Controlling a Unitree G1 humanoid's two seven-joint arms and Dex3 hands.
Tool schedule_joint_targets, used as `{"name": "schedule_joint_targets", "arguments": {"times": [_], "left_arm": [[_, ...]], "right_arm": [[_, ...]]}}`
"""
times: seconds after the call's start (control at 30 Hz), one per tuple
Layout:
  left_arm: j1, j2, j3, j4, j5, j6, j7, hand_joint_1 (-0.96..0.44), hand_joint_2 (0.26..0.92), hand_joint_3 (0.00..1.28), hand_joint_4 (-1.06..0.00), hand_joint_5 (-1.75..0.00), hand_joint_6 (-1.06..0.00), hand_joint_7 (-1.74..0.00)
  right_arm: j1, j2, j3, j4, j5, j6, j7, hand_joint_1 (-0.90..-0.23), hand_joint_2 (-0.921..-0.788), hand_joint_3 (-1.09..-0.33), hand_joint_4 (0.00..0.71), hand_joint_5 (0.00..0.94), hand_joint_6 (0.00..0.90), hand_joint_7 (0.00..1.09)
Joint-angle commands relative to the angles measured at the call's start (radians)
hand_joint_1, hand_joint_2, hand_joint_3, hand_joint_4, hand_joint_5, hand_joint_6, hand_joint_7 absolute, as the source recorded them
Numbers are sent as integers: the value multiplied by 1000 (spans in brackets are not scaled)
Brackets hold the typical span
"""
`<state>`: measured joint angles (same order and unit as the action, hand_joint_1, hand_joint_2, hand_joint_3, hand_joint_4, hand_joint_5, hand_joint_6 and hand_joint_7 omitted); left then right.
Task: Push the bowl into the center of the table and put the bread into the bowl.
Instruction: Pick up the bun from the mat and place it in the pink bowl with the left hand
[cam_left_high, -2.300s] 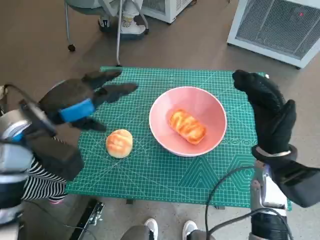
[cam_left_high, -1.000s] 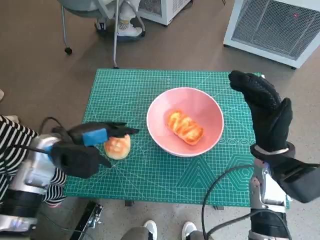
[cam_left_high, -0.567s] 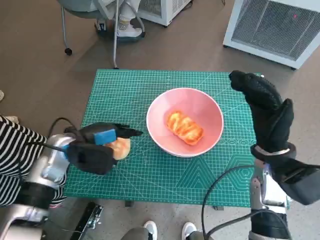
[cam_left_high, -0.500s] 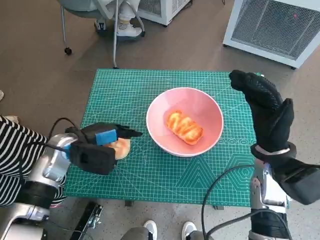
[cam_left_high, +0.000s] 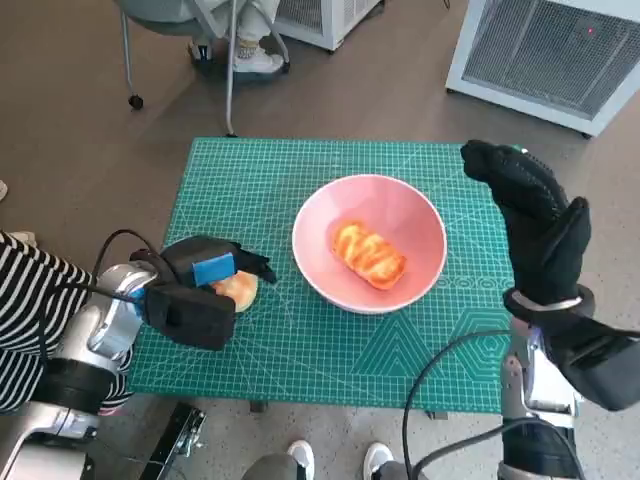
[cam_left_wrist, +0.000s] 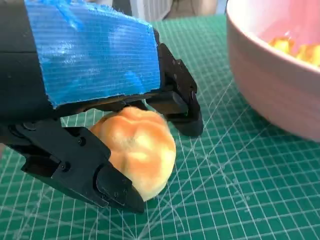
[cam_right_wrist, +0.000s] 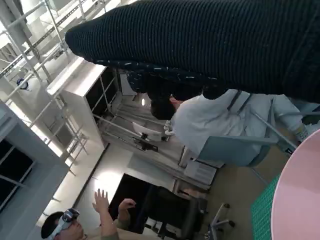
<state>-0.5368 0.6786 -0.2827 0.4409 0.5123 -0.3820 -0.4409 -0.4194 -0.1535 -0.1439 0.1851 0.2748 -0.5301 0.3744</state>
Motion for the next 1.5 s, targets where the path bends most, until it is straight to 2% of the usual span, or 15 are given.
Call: {"name": "schedule_joint_targets", "arguments": {"times": [0.03, 0.43, 0.83, 1.17, 1.5], "left_arm": [[12, 27, 38, -57, -16, -11, 20, 3, 918, 78, -711, -1207, -587, -1130], [1, 44, 123, -182, -75, -1, 18, 3, 920, 82, -703, -1222, -582, -1137], [-84, 16, 185, -341, -128, 56, 2, 3, 920, 56, -725, -1130, -609, -1178], [-176, -103, 146, -389, -138, 77, 33, 2, 920, 77, -688, -1145, -595, -1219], [-248, -219, 66, -261, -113, 18, 60, 2, 921, 81, -698, -1124, -577, -1240]], "right_arm": [[17, 3, 0, 10, -6, 12, -11, -692, -921, -741, 208, 2, 120, 399], [15, 1, -4, 18, -2, 5, -8, -687, -921, -743, 207, 1, 120, 398], [7, -2, -11, 30, 9, 2, -1, -686, -921, -742, 207, 1, 120, 397], [8, 1, -12, 31, 8, -2, -3, -686, -921, -743, 205, 0, 120, 396], [17, 3, -10, 16, -4, -8, -14, -688, -921, -742, 206, 0, 120, 395]]}}
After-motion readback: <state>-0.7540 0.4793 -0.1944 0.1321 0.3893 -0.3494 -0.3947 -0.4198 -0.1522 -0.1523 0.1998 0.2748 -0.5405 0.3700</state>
